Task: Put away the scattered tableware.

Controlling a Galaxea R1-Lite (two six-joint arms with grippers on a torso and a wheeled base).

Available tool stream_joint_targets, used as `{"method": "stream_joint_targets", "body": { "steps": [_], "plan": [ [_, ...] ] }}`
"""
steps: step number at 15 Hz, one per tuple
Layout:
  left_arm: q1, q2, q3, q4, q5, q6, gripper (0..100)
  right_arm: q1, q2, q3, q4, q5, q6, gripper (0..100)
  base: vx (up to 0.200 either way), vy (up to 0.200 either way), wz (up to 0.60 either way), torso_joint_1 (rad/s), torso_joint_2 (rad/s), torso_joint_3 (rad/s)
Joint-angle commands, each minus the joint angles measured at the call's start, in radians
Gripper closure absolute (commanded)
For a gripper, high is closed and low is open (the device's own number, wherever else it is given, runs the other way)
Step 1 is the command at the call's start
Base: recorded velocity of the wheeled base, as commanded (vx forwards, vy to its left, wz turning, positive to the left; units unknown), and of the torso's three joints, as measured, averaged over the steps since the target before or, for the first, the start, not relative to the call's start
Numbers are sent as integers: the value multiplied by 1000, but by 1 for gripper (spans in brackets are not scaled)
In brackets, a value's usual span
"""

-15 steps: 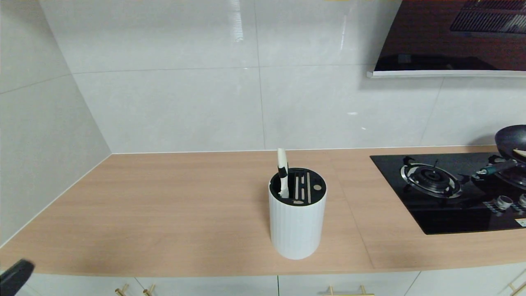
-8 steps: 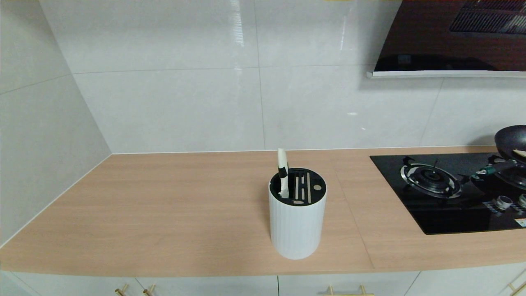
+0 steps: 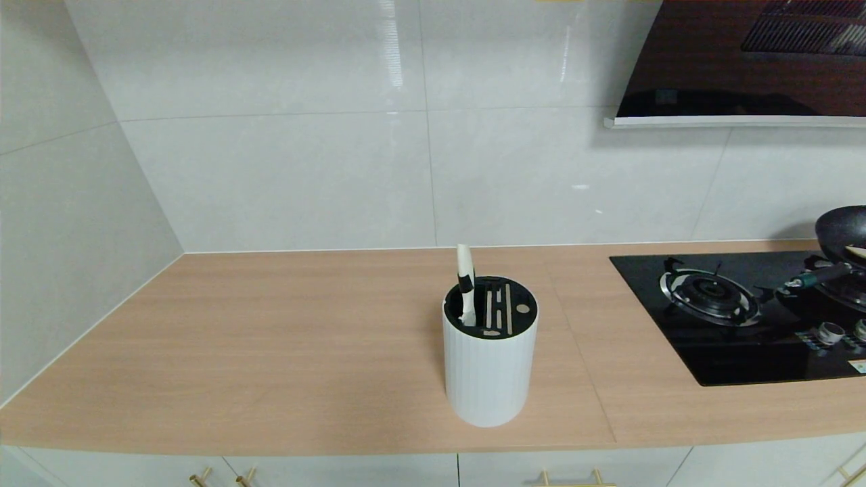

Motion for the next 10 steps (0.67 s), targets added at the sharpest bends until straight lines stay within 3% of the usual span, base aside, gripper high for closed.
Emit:
{"method": "stream_joint_targets", "body": {
  "steps": [1,3,4,5,7,10],
  "plan": [
    [1,-1,9,58,-1,23,0,1,0,29,32,0,-11,0,0,0,0,0,0,0],
    [1,-1,9,46,-6,34,0,12,-38,29,114,2,-32,0,0,0,0,0,0,0],
    [1,-1,10,41,-6,19,0,15,-44,29,149,2,-31,0,0,0,0,0,0,0],
    [1,-1,12,35,-1,-27,0,15,-44,29,146,2,-31,0,0,0,0,0,0,0],
    [1,-1,12,29,8,-63,0,17,-44,29,146,4,-44,0,0,0,0,0,0,0],
    [1,-1,10,26,14,-72,0,17,-44,29,146,39,-47,0,0,0,0,0,0,0]
  ]
}}
